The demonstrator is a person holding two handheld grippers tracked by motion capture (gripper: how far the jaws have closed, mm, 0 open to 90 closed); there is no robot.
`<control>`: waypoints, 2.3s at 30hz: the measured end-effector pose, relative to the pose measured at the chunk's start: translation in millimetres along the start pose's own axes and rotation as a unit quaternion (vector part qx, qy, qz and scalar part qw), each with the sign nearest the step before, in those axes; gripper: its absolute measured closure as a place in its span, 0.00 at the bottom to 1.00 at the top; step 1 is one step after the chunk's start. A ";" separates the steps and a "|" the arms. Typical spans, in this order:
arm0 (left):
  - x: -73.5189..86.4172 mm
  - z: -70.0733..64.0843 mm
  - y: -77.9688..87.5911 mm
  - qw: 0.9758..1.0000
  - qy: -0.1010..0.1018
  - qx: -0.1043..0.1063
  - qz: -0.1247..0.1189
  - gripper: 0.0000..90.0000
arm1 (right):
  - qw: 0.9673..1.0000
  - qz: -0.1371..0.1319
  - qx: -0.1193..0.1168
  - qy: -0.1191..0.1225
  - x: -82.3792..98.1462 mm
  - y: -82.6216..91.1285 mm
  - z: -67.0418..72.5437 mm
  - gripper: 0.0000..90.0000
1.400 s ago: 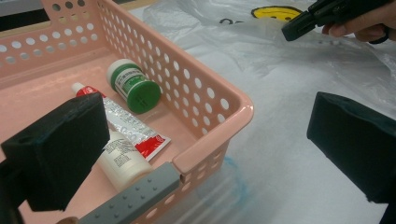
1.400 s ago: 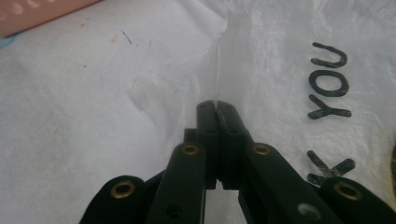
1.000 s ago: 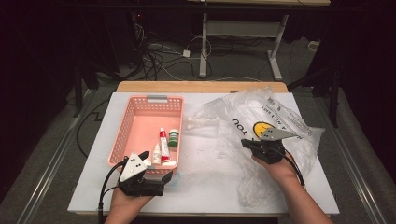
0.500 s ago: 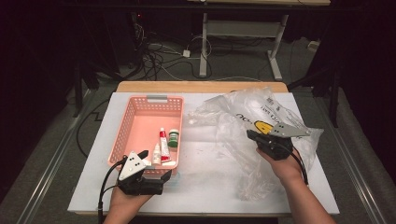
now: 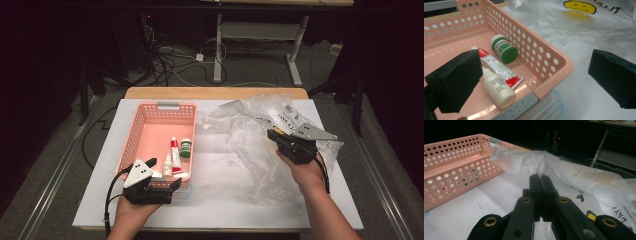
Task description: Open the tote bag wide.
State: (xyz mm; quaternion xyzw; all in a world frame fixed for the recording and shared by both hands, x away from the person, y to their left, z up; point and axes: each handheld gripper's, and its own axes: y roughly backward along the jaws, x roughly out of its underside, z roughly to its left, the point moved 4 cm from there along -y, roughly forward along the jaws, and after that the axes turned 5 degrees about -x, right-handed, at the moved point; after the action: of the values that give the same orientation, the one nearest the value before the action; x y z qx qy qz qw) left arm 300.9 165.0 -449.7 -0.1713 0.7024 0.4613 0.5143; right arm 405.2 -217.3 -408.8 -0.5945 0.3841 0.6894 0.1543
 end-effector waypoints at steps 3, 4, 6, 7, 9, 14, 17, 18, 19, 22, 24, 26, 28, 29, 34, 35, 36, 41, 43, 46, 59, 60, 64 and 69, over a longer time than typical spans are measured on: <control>-1.1 -0.5 -1.1 1.000 0.003 0.002 0.001 0.00 | 1.000 -0.022 0.001 -0.014 -1.8 1.5 1.3 1.00; -1.2 -0.9 -1.4 1.000 -0.001 0.002 0.002 0.00 | 0.999 -0.031 -0.002 -0.018 -0.9 2.0 2.4 1.00; -1.4 -1.7 -2.7 1.000 -0.002 -0.003 0.003 0.00 | 0.998 -0.051 -0.009 -0.033 3.2 1.6 3.4 1.00; -1.7 -1.9 -3.8 1.000 -0.001 -0.002 0.005 0.00 | 0.999 -0.042 -0.012 -0.031 5.2 -1.3 3.4 1.00; -2.4 -3.0 -5.8 1.000 0.002 0.002 0.007 0.00 | 0.999 -0.038 -0.010 -0.026 7.0 -2.5 3.0 1.00; -2.8 -4.7 -7.2 1.000 0.002 -0.001 0.008 0.00 | 0.999 -0.033 -0.013 -0.013 7.9 -0.8 5.0 1.00; -4.8 -5.0 -7.1 1.000 0.008 0.001 0.005 0.00 | 0.999 -0.030 -0.015 -0.008 7.8 -0.2 5.4 1.00; -5.4 -5.2 -7.3 1.000 0.006 -0.003 0.003 0.00 | 0.999 -0.028 -0.015 -0.009 7.9 -0.1 5.6 1.00; -5.9 -4.9 -7.3 1.000 0.004 -0.005 0.003 0.00 | 0.999 -0.028 -0.016 -0.009 7.7 -0.2 5.8 1.00; -7.8 -2.8 -7.4 1.000 0.013 0.000 0.003 0.00 | 0.999 -0.028 -0.017 -0.007 7.5 -0.2 5.7 1.00; -10.4 -0.8 -7.0 1.000 0.022 0.004 0.003 0.00 | 0.999 -0.027 -0.019 -0.011 7.8 -0.4 4.8 1.00; -14.3 0.3 -6.3 0.999 0.034 0.014 0.003 0.00 | 0.999 -0.027 -0.020 -0.015 8.1 -0.6 3.4 1.00; -19.0 1.0 -5.7 0.999 0.035 0.015 0.003 0.00 | 0.999 -0.026 -0.021 -0.014 8.5 -0.8 1.8 1.00; -20.7 1.7 -5.7 0.999 0.034 0.014 0.003 0.00 | 0.999 -0.026 -0.020 -0.015 8.5 -0.8 1.5 1.00; -34.0 11.3 -10.9 0.999 0.040 0.000 0.004 0.00 | 0.999 -0.030 -0.025 -0.018 8.0 -0.9 2.0 1.00; -36.6 12.8 -12.6 0.999 0.040 0.000 0.006 0.00 | 0.999 -0.029 -0.025 -0.017 8.1 -1.1 2.2 1.00; -39.3 14.2 -14.0 0.999 0.040 -0.002 0.006 0.00 | 0.999 -0.029 -0.025 -0.018 8.3 -1.1 2.2 1.00; -50.8 19.3 -23.0 0.999 0.034 -0.010 0.006 0.00 | 0.999 -0.030 -0.026 -0.019 7.9 0.1 1.0 1.00; -54.8 21.3 -27.4 0.999 0.032 -0.014 0.008 0.00 | 0.999 -0.031 -0.025 -0.019 7.9 -0.1 0.6 1.00; -60.0 25.2 -33.8 0.999 0.030 -0.018 0.012 0.00 | 0.999 -0.030 -0.025 -0.019 8.1 -0.8 0.1 1.00; -69.8 52.3 -64.1 0.996 0.051 -0.040 0.058 0.00 | 0.999 -0.029 -0.025 -0.019 8.6 -1.8 -0.2 1.00; -70.6 54.8 -67.1 0.996 0.051 -0.042 0.063 0.00 | 0.999 -0.029 -0.026 -0.019 8.6 -1.9 -0.2 1.00; -73.1 63.6 -75.8 0.994 0.058 -0.047 0.074 0.00 | 0.999 -0.029 -0.025 -0.021 8.8 -1.8 -0.7 1.00; -73.5 73.1 -87.4 0.992 0.063 -0.059 0.091 0.01 | 0.999 -0.031 -0.023 -0.023 8.6 -0.9 -1.8 1.00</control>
State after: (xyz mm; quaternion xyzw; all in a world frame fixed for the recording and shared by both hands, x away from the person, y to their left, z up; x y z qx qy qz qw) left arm 434.9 162.9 -429.5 -0.1650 0.7178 0.5350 0.4140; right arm 405.0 -220.1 -417.1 -0.5935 0.3457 0.7066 0.1701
